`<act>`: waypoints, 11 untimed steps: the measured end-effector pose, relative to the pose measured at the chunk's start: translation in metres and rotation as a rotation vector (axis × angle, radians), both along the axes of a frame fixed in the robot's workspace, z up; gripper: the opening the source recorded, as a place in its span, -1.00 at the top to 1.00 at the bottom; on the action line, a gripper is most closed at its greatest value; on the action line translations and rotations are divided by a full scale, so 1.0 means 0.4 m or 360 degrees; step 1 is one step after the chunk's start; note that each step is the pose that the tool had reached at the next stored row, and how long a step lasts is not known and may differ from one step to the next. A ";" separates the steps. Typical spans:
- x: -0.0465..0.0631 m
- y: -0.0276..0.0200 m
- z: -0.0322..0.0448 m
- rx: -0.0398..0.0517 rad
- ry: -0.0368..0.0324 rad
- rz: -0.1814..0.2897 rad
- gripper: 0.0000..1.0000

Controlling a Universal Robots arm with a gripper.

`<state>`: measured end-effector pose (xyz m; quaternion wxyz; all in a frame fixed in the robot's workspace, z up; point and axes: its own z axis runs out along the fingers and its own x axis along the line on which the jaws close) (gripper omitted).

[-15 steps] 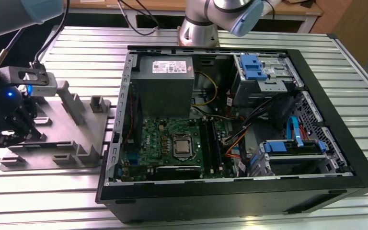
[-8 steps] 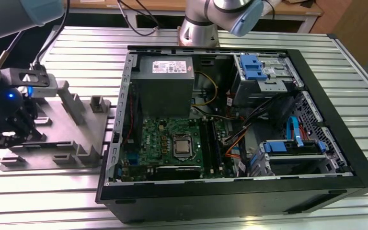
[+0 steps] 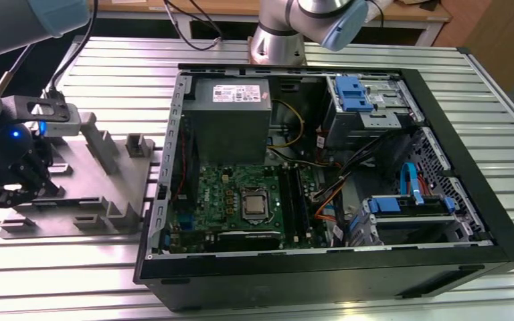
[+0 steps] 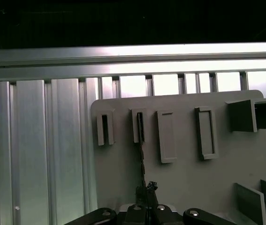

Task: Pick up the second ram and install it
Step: 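Pick up the second ram and move it above second insertion slot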

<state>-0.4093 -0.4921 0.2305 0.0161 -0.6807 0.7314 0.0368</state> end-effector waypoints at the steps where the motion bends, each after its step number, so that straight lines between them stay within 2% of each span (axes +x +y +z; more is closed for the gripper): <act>1: 0.000 0.000 0.000 0.0000 0.0000 0.0000 0.80; 7: 0.000 0.000 0.000 0.0000 0.0000 0.0000 0.77; 8: 0.000 0.000 0.000 0.0000 0.0000 0.0000 0.67; 9: 0.000 0.000 0.000 0.0000 0.0000 0.0000 0.67; 11: 0.000 0.000 0.000 0.0000 0.0000 0.0000 0.42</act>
